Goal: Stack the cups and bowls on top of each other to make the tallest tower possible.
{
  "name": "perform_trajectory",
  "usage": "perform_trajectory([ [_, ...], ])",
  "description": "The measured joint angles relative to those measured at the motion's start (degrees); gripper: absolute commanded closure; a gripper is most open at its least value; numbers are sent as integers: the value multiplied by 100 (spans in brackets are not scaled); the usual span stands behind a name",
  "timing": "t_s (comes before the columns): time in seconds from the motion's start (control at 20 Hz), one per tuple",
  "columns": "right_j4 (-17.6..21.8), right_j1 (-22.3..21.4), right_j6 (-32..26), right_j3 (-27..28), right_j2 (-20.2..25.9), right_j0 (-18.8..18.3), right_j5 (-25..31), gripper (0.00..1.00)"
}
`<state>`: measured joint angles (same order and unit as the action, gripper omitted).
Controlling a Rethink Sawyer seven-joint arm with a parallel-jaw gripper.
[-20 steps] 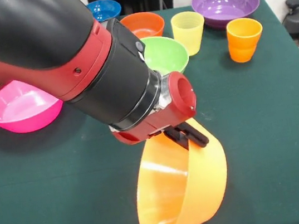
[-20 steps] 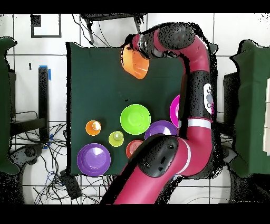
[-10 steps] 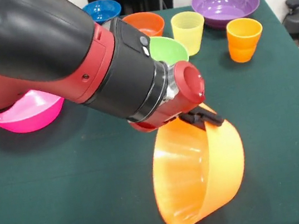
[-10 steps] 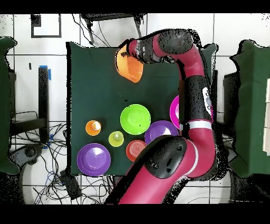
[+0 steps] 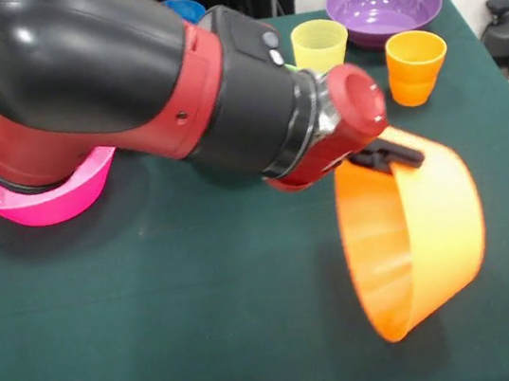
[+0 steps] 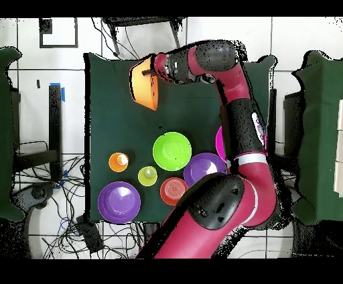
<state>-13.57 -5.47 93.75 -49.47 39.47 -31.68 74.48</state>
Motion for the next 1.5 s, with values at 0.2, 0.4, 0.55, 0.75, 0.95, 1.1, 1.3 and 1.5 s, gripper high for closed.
perform_trajectory([
  [0.2,-88,36,0,-216,187,15,-199,100],
  [0.4,-90,84,0,-279,315,50,-514,100],
  [0.55,-94,132,0,-276,391,98,-714,100],
  [0.75,-95,210,0,-276,482,136,-851,100],
  [0.95,-96,313,0,-276,607,129,-964,100],
  [1.1,-98,393,0,-275,714,106,-1051,100],
  [1.3,-104,540,0,-265,860,63,-1143,100],
  [1.5,-105,708,0,-150,1002,56,-1144,100],
])
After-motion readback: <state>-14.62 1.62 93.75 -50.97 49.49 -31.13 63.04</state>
